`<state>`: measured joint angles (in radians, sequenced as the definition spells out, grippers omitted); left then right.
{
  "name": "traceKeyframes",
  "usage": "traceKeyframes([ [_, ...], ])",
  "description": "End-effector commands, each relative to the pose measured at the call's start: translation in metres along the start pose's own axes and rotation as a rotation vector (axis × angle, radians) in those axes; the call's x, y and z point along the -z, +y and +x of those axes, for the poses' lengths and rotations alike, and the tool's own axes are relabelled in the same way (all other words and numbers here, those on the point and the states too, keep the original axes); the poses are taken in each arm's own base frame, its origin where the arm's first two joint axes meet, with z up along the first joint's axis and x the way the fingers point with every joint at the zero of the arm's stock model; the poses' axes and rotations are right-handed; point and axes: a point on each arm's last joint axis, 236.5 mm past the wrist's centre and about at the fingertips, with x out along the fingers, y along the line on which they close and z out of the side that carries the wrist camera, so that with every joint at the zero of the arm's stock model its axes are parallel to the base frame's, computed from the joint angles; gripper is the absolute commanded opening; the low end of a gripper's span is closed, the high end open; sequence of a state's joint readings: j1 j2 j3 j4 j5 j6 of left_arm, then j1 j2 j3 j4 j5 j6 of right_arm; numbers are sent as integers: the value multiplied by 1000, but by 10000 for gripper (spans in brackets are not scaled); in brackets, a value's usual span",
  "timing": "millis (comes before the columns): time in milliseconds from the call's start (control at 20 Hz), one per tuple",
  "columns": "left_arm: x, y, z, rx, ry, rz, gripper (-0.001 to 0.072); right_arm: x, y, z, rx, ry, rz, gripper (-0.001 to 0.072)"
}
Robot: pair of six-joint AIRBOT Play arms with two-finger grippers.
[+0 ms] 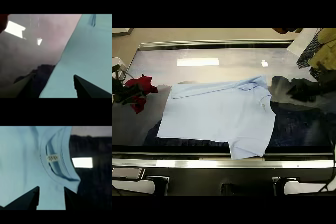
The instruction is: Fold the clothes and pants, and hang the long-sleeved shirts on hangers.
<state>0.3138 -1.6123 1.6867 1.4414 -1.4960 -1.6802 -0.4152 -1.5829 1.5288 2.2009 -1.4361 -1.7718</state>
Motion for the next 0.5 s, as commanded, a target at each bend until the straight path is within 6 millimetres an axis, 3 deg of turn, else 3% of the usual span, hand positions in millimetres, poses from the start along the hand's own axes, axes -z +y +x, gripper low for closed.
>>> traceKeyframes([
  [0,44,30,-6,-15,56,-75,573,98,-28,21,-34,117,106,344],
  [100,52,36,-2,-18,73,-93,573,152,-40,48,-37,206,153,345],
  [200,52,37,1,-19,77,-93,573,190,-49,68,-41,265,188,354],
  [300,51,37,2,-21,76,-93,574,212,-56,80,-40,296,216,354],
  [450,52,37,3,-21,81,-93,574,226,-60,90,-41,303,238,354],
])
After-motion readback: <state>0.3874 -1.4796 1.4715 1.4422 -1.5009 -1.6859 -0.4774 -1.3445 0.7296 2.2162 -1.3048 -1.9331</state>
